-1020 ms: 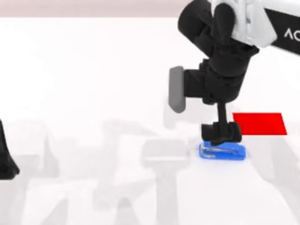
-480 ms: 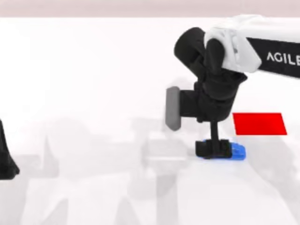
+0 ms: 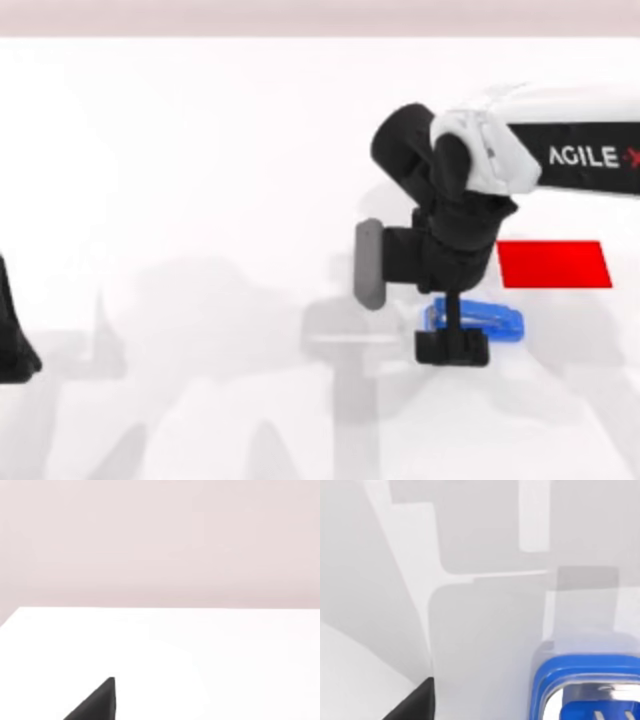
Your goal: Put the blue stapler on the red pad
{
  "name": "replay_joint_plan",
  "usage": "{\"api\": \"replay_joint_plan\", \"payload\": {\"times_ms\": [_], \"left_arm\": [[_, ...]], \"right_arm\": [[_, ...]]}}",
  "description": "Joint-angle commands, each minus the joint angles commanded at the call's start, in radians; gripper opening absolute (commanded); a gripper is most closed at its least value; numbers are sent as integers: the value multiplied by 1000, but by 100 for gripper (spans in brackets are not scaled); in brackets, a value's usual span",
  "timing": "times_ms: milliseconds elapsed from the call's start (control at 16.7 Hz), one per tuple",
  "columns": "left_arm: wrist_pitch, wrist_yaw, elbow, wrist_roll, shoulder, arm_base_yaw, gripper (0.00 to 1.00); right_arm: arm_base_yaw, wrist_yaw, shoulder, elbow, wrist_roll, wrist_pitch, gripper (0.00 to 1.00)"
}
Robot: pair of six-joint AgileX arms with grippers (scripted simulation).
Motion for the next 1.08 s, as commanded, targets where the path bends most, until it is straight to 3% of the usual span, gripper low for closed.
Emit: {"api": "replay_joint_plan", "payload": {"times_ms": [780, 1080], "left_arm": [[0, 0, 0, 0, 0, 0, 100], [0, 0, 0, 0, 0, 0, 100]], "right_arm": [[0, 0, 0, 0, 0, 0, 2], [0, 0, 0, 0, 0, 0, 0]]}}
